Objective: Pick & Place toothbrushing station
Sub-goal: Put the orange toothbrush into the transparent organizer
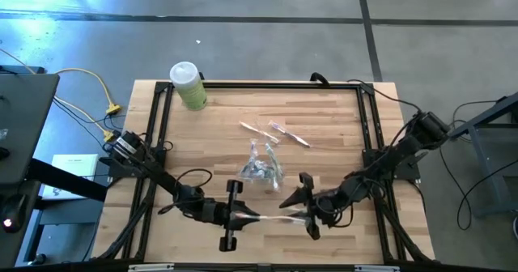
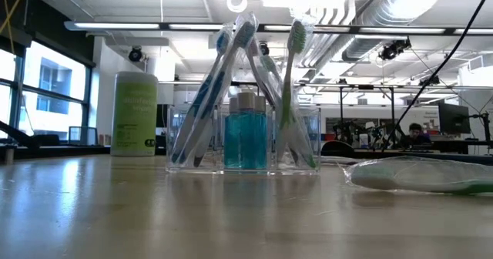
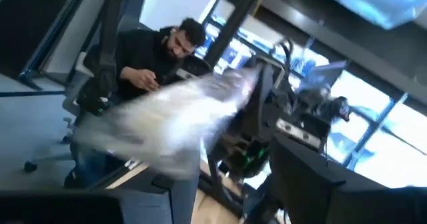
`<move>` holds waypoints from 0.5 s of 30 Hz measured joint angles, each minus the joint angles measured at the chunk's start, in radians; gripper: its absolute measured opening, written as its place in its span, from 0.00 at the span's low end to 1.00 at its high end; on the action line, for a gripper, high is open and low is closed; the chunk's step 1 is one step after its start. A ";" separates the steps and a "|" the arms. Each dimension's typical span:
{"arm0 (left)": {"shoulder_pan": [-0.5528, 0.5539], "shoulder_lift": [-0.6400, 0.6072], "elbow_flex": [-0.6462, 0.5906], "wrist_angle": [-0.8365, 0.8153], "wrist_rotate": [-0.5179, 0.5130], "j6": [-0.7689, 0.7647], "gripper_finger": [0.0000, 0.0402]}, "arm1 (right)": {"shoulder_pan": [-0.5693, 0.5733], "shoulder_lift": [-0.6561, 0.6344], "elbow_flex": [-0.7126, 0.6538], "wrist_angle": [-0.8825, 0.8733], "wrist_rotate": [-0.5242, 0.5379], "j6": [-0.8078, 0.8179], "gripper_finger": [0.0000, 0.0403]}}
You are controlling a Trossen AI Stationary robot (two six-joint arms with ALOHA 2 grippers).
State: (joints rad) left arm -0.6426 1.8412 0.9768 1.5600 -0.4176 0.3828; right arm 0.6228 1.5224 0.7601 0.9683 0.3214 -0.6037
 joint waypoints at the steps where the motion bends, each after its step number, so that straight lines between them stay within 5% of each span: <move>1: 0.000 0.002 0.000 0.000 0.000 0.000 0.04 | 0.002 0.004 0.000 0.011 -0.002 -0.018 0.43; 15: 0.003 0.005 0.000 -0.040 -0.004 -0.010 0.05 | 0.016 0.006 0.000 0.084 -0.006 -0.077 0.38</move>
State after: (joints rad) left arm -0.6393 1.8462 0.9768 1.5198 -0.4211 0.3729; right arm 0.6388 1.5284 0.7601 1.0527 0.3149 -0.6804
